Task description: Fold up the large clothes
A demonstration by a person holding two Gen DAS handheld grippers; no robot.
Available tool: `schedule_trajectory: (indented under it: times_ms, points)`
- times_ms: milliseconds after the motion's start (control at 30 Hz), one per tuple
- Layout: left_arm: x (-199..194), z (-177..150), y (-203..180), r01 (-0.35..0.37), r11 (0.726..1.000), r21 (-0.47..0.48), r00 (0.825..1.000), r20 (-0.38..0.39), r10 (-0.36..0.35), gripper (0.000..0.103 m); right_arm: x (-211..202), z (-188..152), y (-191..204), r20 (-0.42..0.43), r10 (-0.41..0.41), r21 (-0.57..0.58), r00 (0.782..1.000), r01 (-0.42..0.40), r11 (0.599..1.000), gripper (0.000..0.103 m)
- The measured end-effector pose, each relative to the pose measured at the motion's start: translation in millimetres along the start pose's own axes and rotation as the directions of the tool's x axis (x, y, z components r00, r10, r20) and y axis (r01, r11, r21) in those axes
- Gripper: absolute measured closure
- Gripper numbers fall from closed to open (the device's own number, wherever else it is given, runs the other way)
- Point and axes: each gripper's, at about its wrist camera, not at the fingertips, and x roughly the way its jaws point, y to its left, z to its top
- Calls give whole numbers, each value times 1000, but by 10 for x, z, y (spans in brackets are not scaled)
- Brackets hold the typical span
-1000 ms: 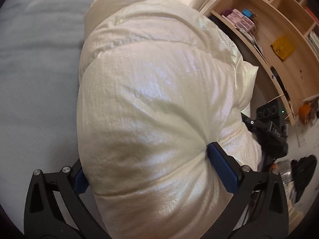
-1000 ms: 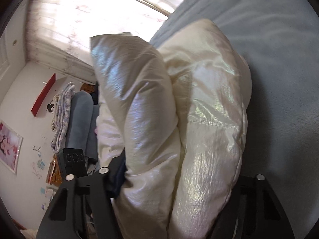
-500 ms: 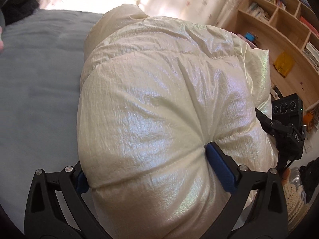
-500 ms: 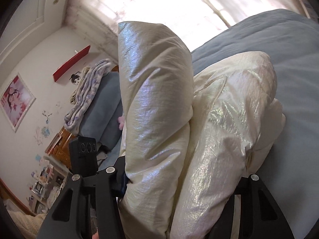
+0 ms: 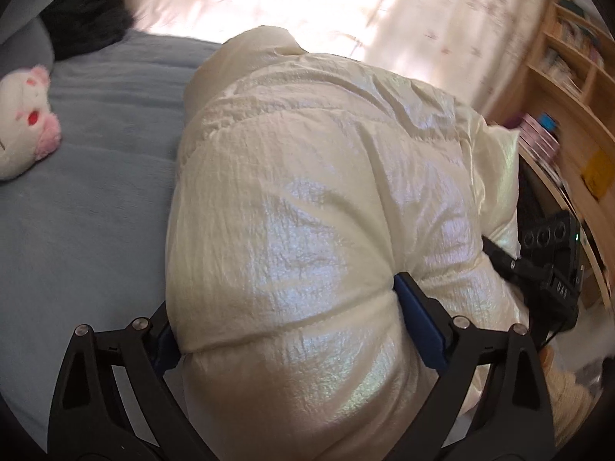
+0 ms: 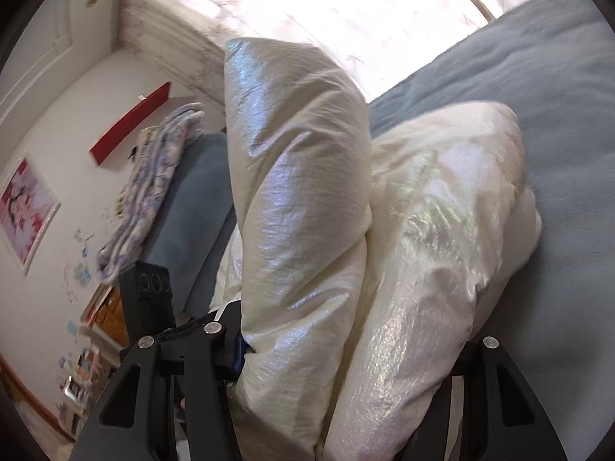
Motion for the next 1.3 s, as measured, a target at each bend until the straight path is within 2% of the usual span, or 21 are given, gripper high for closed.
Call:
schedule_trajectory:
  times_ms: [67, 100, 167, 200, 300, 367, 400, 467, 500, 567, 667, 733, 800, 900, 933, 967, 1000, 1033, 1100, 1167, 1300]
  points:
    - [118, 33, 393, 1, 999, -34, 1000, -17, -2, 9, 293, -15, -103, -9, -33, 30, 999, 33, 999, 46]
    - [181, 34, 557, 10, 999, -52, 999, -31, -12, 7, 372, -40, -162, -15, -49, 41, 999, 49, 998, 39]
    - [222, -45, 721, 22, 998, -58, 999, -41, -24, 4, 502, -44, -254, -31, -71, 44, 997, 73, 996, 29]
    - [256, -30, 659, 22, 999, -47, 999, -42, -24, 4, 658, 31, -324, -38, -80, 44, 996, 82, 996, 23]
    - [228, -28, 710, 9, 1000, -3, 999, -34, -9, 4, 617, 28, -402, -97, -133, 27, 986, 136, 990, 19]
    - [208, 55, 709, -30, 999, 29, 999, -34, 31, 4, 491, -4, -299, -122, -184, -15, 975, 183, 983, 19]
    - [67, 94, 740, -60, 997, 50, 998, -25, 62, 4, 391, 20, -242, -118, -216, -50, 969, 212, 976, 19]
    - [-205, 110, 612, -110, 989, 94, 994, 20, 109, 4, 85, 86, -82, -80, -290, -138, 954, 277, 951, 19]
    - [-314, 137, 547, -113, 989, 99, 993, 45, 109, 4, -3, 114, -29, -53, -313, -166, 948, 301, 939, 19]
    - [-454, 283, 434, -132, 988, 77, 988, 90, 125, 5, -230, 194, 155, 57, -369, -231, 928, 372, 899, 19]
    - [-610, 412, 254, -149, 988, 46, 981, 131, 142, 6, -307, 254, 348, 122, -350, -287, 929, 371, 883, 19]
    - [-587, 489, 95, -180, 982, 59, 973, 160, 169, 8, 106, 229, 700, 137, -335, -299, 932, 361, 883, 25]
    - [-514, 551, -145, -209, 975, 76, 966, 171, 194, 18, 427, 248, 906, 150, -336, -309, 930, 367, 877, 34]
    - [-219, 602, -247, -270, 961, 53, 953, 159, 259, 22, 891, 383, 900, 173, -389, -275, 905, 423, 863, 36]
    - [-113, 585, -241, -291, 956, 39, 947, 153, 282, 22, 1084, 423, 856, 178, -424, -261, 888, 458, 850, 36]
    - [40, 572, -215, -331, 943, 34, 935, 146, 323, 22, 1441, 514, 979, 184, -473, -247, 862, 506, 826, 36]
    - [157, 545, -169, -370, 928, 31, 921, 140, 363, 20, 1614, 513, 907, 169, -514, -219, 841, 541, 812, 36]
    - [218, 531, -140, -385, 922, 27, 915, 144, 378, 18, 1736, 515, 678, 123, -519, -170, 846, 533, 829, 36]
    - [308, 486, -2, -399, 917, -11, 903, 170, 395, 7, 1917, 517, 497, 102, -496, -106, 862, 506, 856, 33]
    - [373, 469, 114, -384, 922, -41, 906, 173, 385, 4, 2056, 472, 414, 121, -501, -120, 857, 513, 850, 30]
    - [523, 457, 254, -396, 917, -48, 899, 180, 398, 3, 2284, 483, 261, 134, -518, -147, 845, 534, 832, 23]
